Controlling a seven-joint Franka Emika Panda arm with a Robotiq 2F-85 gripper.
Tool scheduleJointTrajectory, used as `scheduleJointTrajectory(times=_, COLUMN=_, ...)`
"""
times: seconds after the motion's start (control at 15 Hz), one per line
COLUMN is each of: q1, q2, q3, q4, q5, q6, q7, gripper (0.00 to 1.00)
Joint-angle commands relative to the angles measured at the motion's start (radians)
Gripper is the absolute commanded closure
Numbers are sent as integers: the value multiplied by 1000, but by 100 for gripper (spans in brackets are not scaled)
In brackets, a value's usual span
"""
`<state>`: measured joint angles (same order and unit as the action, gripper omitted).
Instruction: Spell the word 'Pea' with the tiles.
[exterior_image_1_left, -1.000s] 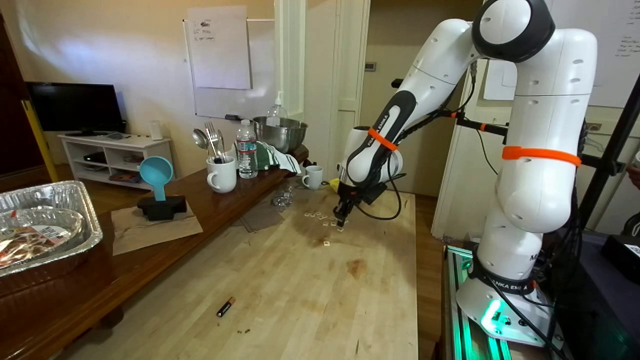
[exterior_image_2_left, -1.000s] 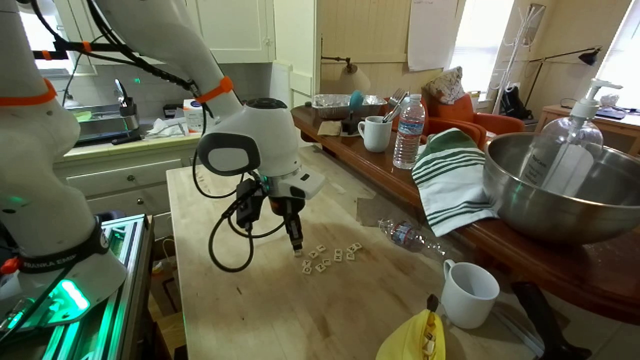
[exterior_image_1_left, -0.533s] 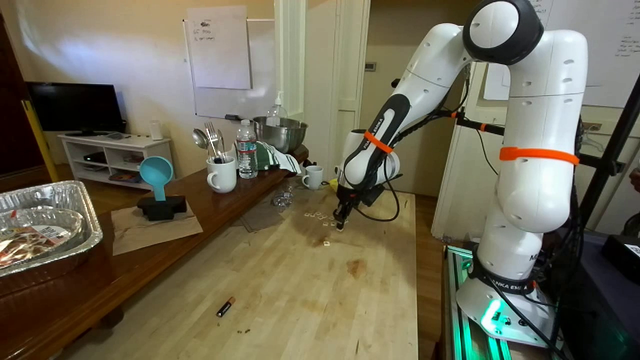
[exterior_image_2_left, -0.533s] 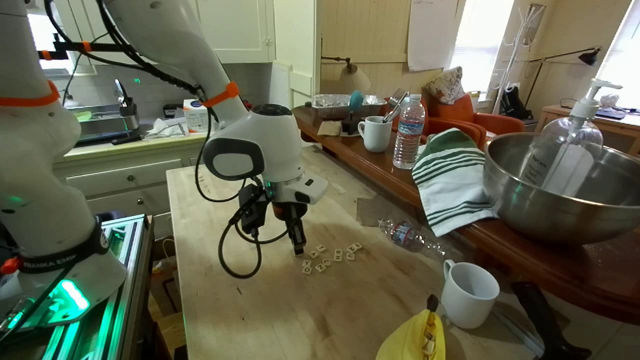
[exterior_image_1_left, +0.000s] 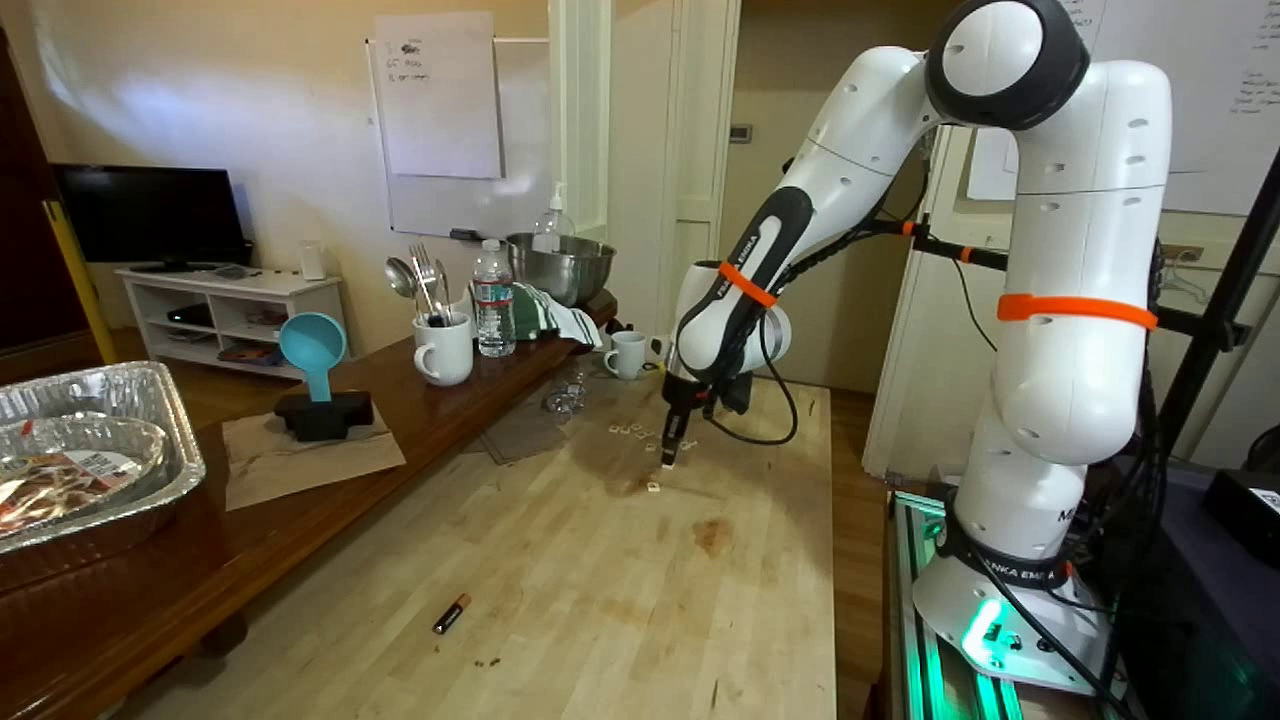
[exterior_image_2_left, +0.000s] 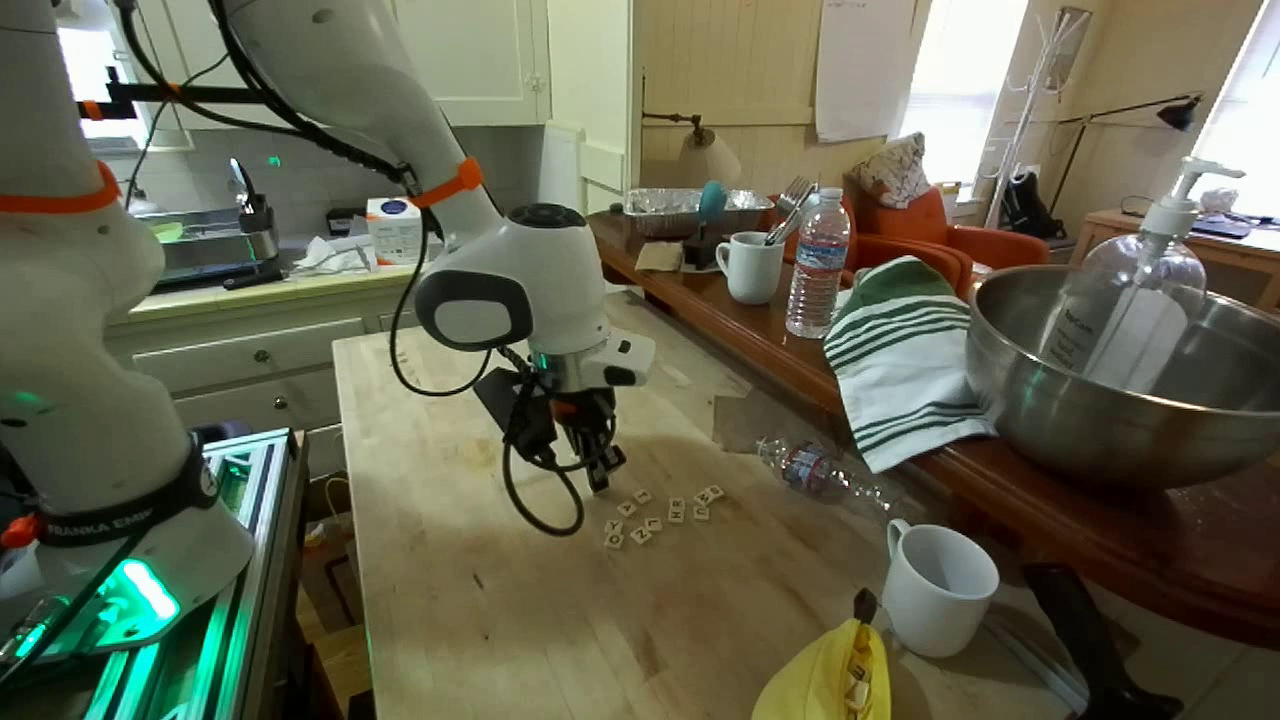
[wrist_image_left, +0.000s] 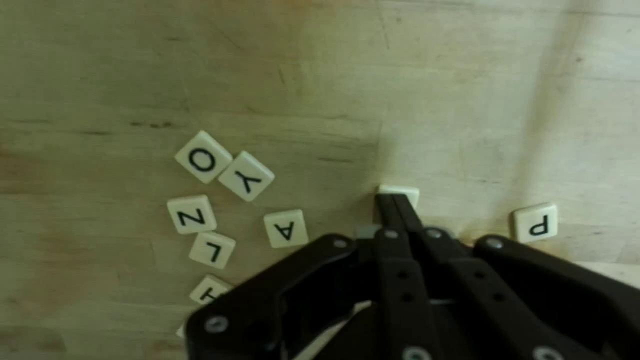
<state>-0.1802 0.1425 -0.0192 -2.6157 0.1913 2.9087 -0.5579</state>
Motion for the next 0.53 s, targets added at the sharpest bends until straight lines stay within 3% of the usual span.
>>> scheduleJointTrajectory(times=0.0, q1=-21, q2=47, q3=54, q4=2, q5=47, q6=39, q7=-145, gripper=100)
scheduleJointTrajectory(times=0.47, q1=-28, q2=49, q3=97, q4=-1, q5=80, q6=41, q7=-280, gripper=100)
